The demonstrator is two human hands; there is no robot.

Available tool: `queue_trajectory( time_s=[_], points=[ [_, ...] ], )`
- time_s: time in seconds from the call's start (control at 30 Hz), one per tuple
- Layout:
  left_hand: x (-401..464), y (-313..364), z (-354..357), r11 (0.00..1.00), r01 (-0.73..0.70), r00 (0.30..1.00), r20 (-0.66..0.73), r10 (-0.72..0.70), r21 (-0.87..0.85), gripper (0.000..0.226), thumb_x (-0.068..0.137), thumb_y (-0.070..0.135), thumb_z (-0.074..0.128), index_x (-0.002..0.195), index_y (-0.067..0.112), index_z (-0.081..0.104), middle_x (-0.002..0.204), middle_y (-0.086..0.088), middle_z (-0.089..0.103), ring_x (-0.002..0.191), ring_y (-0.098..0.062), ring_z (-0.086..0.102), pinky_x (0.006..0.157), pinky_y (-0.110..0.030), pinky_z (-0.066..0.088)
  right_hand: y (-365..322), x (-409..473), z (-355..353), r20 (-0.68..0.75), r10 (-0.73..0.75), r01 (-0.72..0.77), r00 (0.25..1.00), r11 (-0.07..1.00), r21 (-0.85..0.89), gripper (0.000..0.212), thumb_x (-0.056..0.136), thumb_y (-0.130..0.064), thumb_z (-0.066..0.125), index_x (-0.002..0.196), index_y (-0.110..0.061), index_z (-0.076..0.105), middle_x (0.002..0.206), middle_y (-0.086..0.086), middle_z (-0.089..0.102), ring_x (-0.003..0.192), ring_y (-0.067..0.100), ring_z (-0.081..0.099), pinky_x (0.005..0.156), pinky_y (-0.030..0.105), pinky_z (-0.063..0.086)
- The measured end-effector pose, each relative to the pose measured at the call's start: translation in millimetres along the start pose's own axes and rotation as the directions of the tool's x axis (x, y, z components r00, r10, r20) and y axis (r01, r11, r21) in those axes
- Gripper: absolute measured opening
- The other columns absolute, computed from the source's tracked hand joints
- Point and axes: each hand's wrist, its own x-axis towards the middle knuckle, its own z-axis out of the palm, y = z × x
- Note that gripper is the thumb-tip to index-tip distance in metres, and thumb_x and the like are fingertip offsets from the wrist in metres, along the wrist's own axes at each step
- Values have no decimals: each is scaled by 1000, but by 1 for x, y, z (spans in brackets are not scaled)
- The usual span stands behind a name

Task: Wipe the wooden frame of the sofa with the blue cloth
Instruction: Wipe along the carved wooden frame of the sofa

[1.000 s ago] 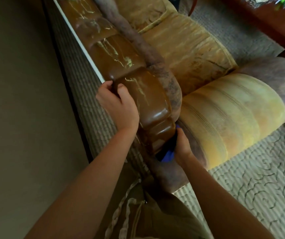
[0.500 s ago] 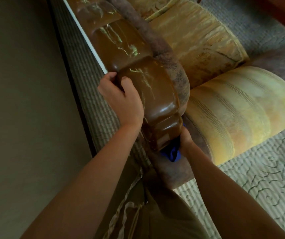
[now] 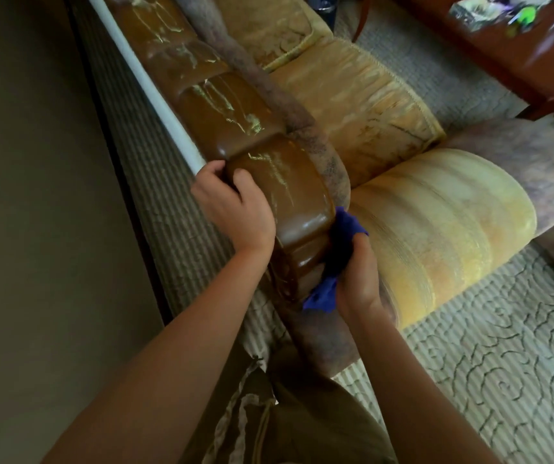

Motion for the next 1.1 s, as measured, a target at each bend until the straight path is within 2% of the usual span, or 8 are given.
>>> queue_trajectory(
  time_s=[0.13,0.23,0.37,0.57,0.73,0.87,1.0,1.1],
  points=[
    [5,5,-4,996,47,999,0,-47,-70,39,79,23,40,107,0,56,109,-9,47,100,-24,50,89,-44,47,-19,-29,44,173,-321,364,931,852,-377,30,90,-23,40,76,-40,60,88,-30,59,92,-8,55,100,23,33],
    [24,-5,-13,974,87,996,15,-86,-207,26,82,15,38,95,0,56,92,-12,53,85,-22,54,79,-38,48,-11,-32,79,538,-405,657,739,261,-707,32,88,-36,35,84,-37,67,113,-24,62,128,11,42,115,41,10],
    [56,2,-31,954,132,991,67,-118,-268,13,91,14,40,92,13,52,95,-5,55,86,-17,57,81,-30,49,-15,1,105,605,-457,545,652,-273,-793,44,95,-41,32,123,-24,61,142,2,47,137,23,34,111,50,20],
    [86,30,-32,990,-13,968,247,48,-143,16,94,17,40,98,25,54,108,3,53,96,-9,56,90,-30,48,-37,44,119,277,-458,273,845,-75,-959,48,97,-46,30,140,-27,39,152,-3,31,137,22,30,105,50,34],
    [110,32,-29,967,-112,913,360,191,-228,16,93,6,42,100,14,53,107,-2,51,86,2,51,81,-14,43,-4,9,114,301,-626,264,719,-154,-952,51,92,-43,27,129,-20,55,149,4,37,136,26,34,106,52,31],
    [123,29,-15,927,-223,824,449,345,-302,17,86,14,40,96,14,53,99,-10,56,88,-16,56,84,-29,47,21,-6,129,319,-649,167,691,-285,-944,38,89,-34,36,116,-20,59,148,4,40,137,32,34,104,59,28],
    [128,38,3,861,-377,616,602,508,-341,23,82,9,40,91,3,60,91,-12,60,87,-26,58,84,-39,47,17,-6,141,218,-644,111,733,-203,-973,41,90,-36,29,115,-24,58,148,-1,39,140,26,29,107,58,22],
    [130,45,16,755,-555,263,788,556,-348,34,80,14,37,93,2,66,94,-12,65,90,-25,60,86,-28,44,8,-3,146,109,-615,123,781,-20,-992,52,89,-43,23,131,-31,50,153,-13,26,144,12,12,114,47,5]
  ],
)
